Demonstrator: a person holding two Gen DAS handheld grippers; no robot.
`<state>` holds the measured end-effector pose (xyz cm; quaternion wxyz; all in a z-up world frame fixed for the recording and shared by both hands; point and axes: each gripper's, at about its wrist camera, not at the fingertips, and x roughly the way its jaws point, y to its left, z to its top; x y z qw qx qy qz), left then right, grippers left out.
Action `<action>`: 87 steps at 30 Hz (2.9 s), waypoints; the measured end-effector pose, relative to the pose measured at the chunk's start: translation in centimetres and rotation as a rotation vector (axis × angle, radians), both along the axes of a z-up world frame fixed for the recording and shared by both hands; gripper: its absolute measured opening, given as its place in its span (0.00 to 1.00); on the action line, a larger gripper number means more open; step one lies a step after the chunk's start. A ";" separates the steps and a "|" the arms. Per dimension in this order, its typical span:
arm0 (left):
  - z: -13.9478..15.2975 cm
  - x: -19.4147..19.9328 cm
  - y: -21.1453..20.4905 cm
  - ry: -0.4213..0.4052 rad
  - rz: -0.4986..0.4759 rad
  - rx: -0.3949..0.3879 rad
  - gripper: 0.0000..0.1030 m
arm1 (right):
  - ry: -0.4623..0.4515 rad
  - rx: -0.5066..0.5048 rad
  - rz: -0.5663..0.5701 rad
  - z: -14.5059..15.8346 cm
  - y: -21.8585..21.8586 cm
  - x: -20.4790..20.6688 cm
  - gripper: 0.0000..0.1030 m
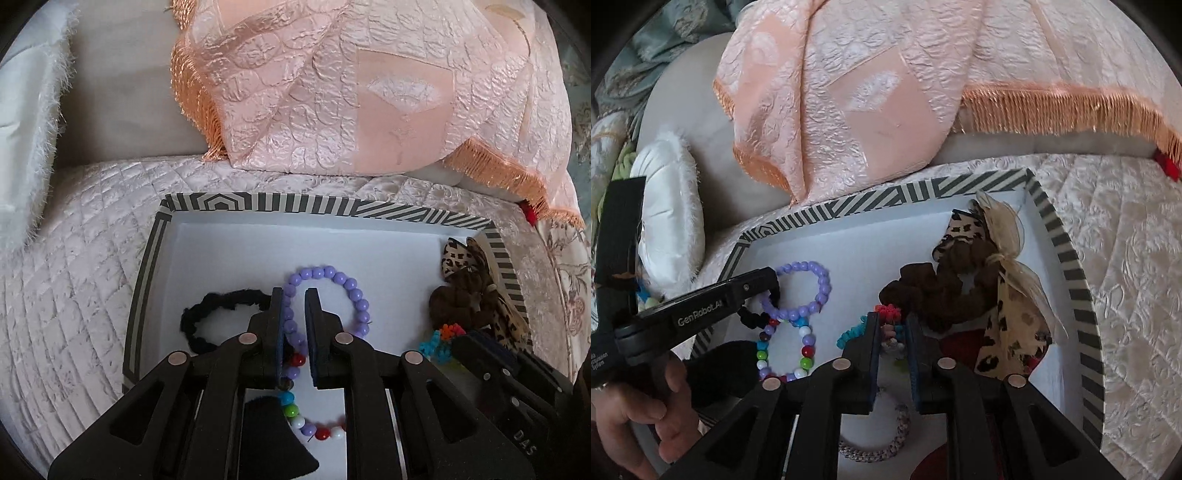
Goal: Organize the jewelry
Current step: 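Drop purple bracelet into box with left tool while right drops rainbow bracelet, then grasp blue bead bracelet with left tool while right grasps orange bead bracelet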
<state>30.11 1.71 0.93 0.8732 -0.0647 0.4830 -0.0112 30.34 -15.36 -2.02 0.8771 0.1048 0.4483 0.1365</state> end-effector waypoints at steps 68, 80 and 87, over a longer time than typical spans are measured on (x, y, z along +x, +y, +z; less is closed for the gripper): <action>-0.8 -18.6 0.9 0.040 -0.126 0.042 0.07 | -0.050 -0.389 0.286 -2.3 4.6 -14.4 0.08; 0.9 -20.8 -0.5 0.013 -0.119 0.053 0.07 | -0.027 -0.122 0.170 2.0 -0.1 -17.5 0.08; 1.8 -20.8 -0.9 -0.008 -0.107 0.040 0.07 | -0.087 -0.014 0.141 4.2 -0.8 -18.1 0.08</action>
